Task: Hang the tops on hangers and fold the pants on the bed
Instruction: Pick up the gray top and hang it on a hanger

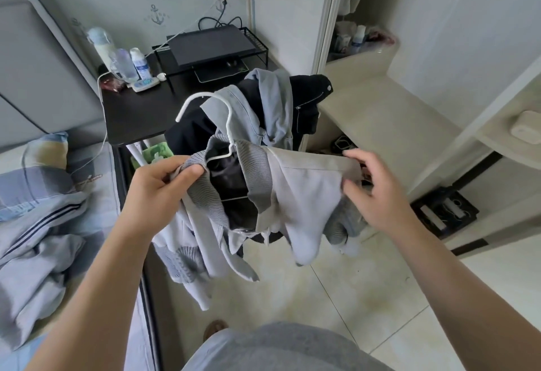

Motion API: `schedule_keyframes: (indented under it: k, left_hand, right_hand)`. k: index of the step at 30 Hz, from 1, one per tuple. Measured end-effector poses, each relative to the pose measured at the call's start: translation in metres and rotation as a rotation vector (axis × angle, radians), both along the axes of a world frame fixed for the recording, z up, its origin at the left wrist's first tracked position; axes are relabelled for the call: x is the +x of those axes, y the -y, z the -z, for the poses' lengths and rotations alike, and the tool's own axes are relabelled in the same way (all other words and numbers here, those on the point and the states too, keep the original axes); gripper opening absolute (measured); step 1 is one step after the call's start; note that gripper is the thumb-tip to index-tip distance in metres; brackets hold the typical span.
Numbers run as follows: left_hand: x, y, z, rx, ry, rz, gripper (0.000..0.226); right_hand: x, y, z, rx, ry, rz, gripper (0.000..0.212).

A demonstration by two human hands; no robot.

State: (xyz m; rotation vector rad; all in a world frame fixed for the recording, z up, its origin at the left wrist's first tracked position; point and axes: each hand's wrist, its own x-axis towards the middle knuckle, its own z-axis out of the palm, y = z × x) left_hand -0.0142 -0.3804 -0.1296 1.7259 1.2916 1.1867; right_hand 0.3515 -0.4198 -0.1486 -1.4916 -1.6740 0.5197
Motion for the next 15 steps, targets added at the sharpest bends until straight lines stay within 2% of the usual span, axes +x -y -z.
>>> schedule_keyframes:
  k: [5,8,10,13,15]
  left_hand:
    - [0.009,-0.002,-0.005,-0.007,0.012,0.06,0.016]
    - [0.014,-0.001,-0.007,0.002,-0.032,0.067,0.022]
    - [0.015,-0.002,-0.008,0.015,-0.074,0.05,0.021]
    - [0.011,-0.003,-0.007,0.007,-0.102,0.045,0.014]
    - [0.007,-0.004,-0.005,0.008,-0.146,0.051,0.025]
  right_hand:
    - [-0.015,-0.003,-0.012,0.138,0.137,-0.155,0.041]
    - [-0.019,-0.006,-0.015,0.275,0.205,-0.137,0.018]
    - [-0.02,-0.006,-0.016,0.334,0.205,-0.11,0.01]
    - [-0.022,-0.004,-0.02,0.314,0.198,-0.104,0.008]
    - [-0.02,-0.005,-0.025,0.274,0.152,-0.087,0.011]
